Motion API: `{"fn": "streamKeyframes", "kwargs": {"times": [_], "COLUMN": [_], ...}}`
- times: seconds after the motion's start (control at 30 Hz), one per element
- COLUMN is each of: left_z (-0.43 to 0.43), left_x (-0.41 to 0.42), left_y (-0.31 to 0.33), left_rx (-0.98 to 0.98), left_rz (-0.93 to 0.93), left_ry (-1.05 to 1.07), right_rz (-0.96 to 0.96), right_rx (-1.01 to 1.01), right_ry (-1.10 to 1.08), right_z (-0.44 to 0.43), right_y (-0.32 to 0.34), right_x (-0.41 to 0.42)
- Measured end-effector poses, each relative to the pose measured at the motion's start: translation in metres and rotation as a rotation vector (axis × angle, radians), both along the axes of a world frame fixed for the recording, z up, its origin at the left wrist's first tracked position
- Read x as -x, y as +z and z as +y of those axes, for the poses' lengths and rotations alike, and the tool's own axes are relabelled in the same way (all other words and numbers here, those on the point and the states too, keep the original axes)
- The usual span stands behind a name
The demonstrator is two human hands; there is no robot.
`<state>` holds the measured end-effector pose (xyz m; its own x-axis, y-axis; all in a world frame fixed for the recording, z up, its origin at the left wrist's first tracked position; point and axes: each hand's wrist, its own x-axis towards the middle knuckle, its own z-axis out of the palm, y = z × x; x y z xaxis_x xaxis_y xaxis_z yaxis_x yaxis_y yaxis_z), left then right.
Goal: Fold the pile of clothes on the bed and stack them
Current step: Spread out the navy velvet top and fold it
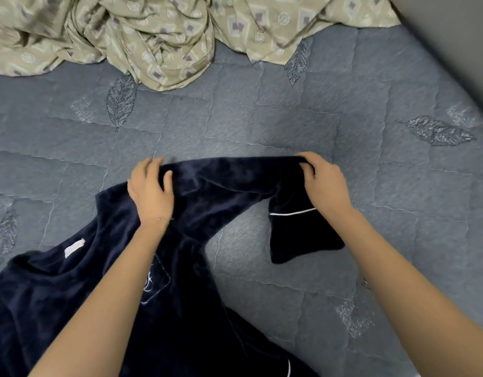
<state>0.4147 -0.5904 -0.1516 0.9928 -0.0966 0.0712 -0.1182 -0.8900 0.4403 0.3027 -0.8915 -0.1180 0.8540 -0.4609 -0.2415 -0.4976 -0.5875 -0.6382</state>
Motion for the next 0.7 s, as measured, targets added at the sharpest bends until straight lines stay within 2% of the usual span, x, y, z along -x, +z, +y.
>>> {"fn": "streamKeyframes", "kwargs": {"times": [0.1, 0.2, 0.37, 0.57, 0.7], "left_z": [-0.024, -0.062, -0.124, -0.172, -0.191], "left_x": [0.017, 0.031, 0.048, 0.052, 0.045], "left_y": [-0.001, -0.001, -0.001, 0.005, 0.014], "left_rx": [-0.060, -0.051, -0.028, -0.037, -0.069], "left_rz": [0.031, 0.110, 0.139, 0.174, 0.156], "left_ry": [-0.213, -0.383, -0.592, -0.699, -0.823], "right_rz": [0.057, 0.122, 0.240, -0.024, -0.141], "right_rx": [0.095, 0.181, 0.143, 0.149, 0.044], "right_ry": [0.040, -0.093, -0.122, -0.043, -0.085], "right_z": [-0.005, -0.001, 0.009, -0.010, -0.024], "right_y": [-0.009, -0.010, -0.023, -0.026, -0.007], "right_x": [0.003, 0.027, 0.070, 0.066, 0.056]}}
